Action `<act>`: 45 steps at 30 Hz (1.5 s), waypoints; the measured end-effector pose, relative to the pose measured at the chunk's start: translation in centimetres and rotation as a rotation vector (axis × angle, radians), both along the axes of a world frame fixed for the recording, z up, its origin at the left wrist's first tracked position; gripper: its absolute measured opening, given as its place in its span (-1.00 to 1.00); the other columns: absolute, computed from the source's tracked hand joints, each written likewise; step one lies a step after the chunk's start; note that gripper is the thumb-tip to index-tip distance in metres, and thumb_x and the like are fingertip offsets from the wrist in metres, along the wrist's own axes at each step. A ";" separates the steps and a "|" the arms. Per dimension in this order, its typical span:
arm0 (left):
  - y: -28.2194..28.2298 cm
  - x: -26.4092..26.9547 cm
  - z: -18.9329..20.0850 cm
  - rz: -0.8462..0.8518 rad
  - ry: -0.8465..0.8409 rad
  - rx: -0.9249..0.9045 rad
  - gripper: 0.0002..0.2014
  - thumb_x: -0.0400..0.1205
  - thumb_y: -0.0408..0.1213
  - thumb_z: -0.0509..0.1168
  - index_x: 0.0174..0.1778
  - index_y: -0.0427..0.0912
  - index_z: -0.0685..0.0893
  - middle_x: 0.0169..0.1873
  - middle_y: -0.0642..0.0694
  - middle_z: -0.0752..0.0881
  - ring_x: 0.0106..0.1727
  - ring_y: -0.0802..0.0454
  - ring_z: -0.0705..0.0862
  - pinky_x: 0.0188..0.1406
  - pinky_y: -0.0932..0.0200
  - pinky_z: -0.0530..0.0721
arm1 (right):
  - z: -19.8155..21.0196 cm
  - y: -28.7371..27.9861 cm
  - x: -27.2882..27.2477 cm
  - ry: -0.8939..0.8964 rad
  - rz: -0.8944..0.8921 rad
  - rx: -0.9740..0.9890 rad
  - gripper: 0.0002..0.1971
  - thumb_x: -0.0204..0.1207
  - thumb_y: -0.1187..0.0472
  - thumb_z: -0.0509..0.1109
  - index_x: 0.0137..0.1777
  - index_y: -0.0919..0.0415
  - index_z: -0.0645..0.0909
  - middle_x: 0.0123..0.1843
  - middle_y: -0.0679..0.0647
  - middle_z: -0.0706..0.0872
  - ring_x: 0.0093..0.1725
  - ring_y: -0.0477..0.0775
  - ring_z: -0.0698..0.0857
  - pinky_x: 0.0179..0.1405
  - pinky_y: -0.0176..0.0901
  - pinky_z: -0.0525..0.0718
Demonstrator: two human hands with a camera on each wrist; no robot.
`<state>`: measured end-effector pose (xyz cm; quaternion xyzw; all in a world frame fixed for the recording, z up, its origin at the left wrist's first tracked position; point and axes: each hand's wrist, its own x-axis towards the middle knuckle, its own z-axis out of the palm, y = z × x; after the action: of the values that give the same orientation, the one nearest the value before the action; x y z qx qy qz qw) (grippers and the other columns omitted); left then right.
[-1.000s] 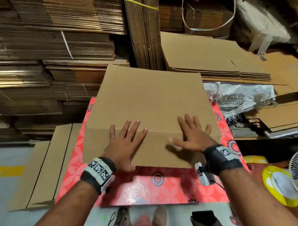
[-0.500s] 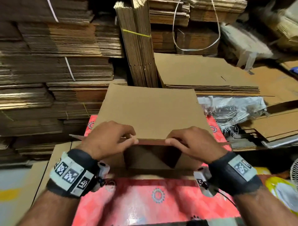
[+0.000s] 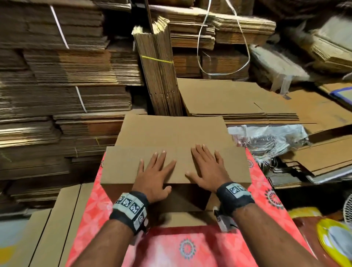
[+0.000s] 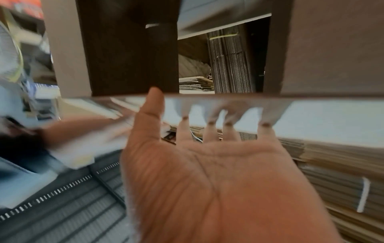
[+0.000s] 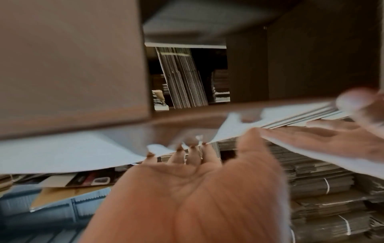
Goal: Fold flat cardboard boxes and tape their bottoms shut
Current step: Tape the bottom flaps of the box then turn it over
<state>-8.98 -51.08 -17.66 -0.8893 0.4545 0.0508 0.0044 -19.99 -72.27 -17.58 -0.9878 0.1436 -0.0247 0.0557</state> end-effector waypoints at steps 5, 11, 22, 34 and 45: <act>-1.2 1.1 0.3 0.027 0.175 0.069 -0.06 0.57 0.07 0.35 0.77 0.31 -0.10 0.79 0.03 -0.27 0.80 -0.09 -0.24 0.68 -0.40 -0.24 | -3.9 -1.4 -4.6 0.002 -0.105 -0.030 -0.07 0.45 -0.55 0.27 0.76 -0.13 0.21 0.81 -0.06 0.21 0.78 0.05 0.20 0.61 0.31 0.15; -2.2 1.6 -0.8 0.060 0.230 0.044 -0.12 0.62 -0.02 0.35 0.76 0.35 -0.05 0.80 0.06 -0.21 0.80 -0.06 -0.20 0.71 -0.39 -0.23 | -4.1 -1.7 -6.3 -0.034 -0.293 -0.059 -0.06 0.24 -0.05 0.55 0.70 -0.02 0.34 0.72 0.05 0.40 0.67 0.15 0.43 0.44 0.43 0.42; -2.4 2.3 -1.3 0.081 0.242 0.011 -0.13 0.62 0.00 0.37 0.76 0.35 -0.01 0.80 0.05 -0.19 0.80 -0.07 -0.19 0.69 -0.43 -0.18 | -3.8 -5.0 -20.4 -0.024 -0.513 0.177 -0.10 0.62 0.15 0.28 0.81 -0.15 -0.22 0.78 -0.31 -0.27 0.80 -0.13 -0.09 0.60 0.33 0.19; -0.9 0.5 -1.1 0.068 0.208 -0.071 -0.11 0.58 -0.11 0.40 0.77 0.27 0.05 0.80 0.07 -0.18 0.80 -0.02 -0.21 0.70 -0.35 -0.24 | 0.2 0.1 -3.9 -0.001 -0.118 0.158 -0.35 0.79 -0.16 0.09 0.81 -0.04 0.05 0.85 -0.02 -0.02 0.81 0.04 -0.02 0.71 0.34 -0.04; 5.7 -0.8 -4.3 0.778 0.007 -0.355 0.16 0.42 0.27 0.47 0.77 -0.25 0.05 0.78 -0.30 -0.06 0.77 -0.33 -0.07 0.69 -0.41 0.08 | -3.5 0.2 -2.0 0.048 -0.128 0.115 -0.35 0.77 -0.28 -0.09 0.81 -0.23 -0.16 0.85 -0.14 -0.20 0.81 -0.01 -0.20 0.68 0.48 -0.21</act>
<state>-9.83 -45.43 -21.98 -0.9812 0.0868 -0.0273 -0.1701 -21.97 -72.09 -21.06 -0.9721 0.2087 0.0037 0.1072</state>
